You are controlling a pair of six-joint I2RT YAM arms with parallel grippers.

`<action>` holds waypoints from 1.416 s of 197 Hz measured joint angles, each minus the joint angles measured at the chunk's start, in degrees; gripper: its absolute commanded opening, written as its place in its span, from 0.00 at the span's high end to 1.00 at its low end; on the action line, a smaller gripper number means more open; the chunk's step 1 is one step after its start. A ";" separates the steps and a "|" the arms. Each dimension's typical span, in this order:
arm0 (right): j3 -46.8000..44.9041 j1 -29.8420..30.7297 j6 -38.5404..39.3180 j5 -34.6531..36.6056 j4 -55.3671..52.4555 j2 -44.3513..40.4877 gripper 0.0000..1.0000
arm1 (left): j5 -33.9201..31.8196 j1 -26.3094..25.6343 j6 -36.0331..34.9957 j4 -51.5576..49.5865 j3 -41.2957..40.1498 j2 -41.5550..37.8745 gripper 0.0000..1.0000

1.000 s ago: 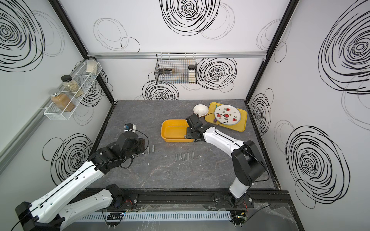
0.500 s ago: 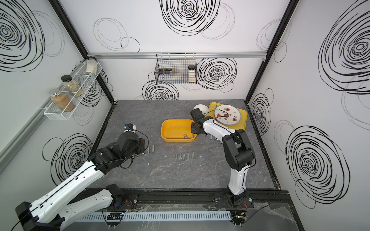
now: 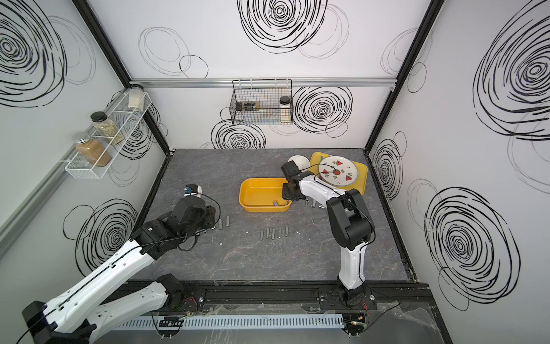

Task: Take out the socket from the storage box
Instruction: Adjust the storage box at the center of the board.

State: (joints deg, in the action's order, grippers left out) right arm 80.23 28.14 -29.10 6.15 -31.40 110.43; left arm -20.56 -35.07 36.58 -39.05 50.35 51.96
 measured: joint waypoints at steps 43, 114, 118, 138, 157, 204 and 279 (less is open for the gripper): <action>7.21 -0.31 1.20 -3.65 -7.17 4.02 1.00 | 0.98 0.00 -0.17 0.07 -0.11 -0.24 0.52; 19.76 -1.42 4.02 -9.64 -21.51 9.03 1.00 | 3.02 -0.76 -1.03 0.55 -0.63 -2.62 0.52; 20.11 -1.46 4.11 -10.03 -22.32 9.22 1.00 | 3.08 -0.94 -1.05 0.57 -0.63 -2.69 0.52; 22.01 -1.55 4.63 -11.65 -25.79 10.45 1.00 | 3.34 -1.75 -1.07 0.57 -0.76 -3.04 0.52; 23.21 -1.57 5.16 -12.92 -27.89 11.21 1.00 | 3.37 -2.36 -1.07 0.59 -0.92 -3.50 0.52; 26.45 -1.62 5.77 -13.86 -31.43 11.28 1.00 | 3.30 -3.26 -1.05 0.59 -0.96 -4.20 0.52; 26.71 -1.62 5.81 -14.97 -31.17 12.98 1.00 | 3.28 -3.45 -1.05 0.59 -0.96 -3.93 0.52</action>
State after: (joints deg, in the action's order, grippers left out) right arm 106.94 26.52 -23.29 -8.82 -62.57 123.42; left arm -17.28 -38.52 35.53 -38.46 49.39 48.03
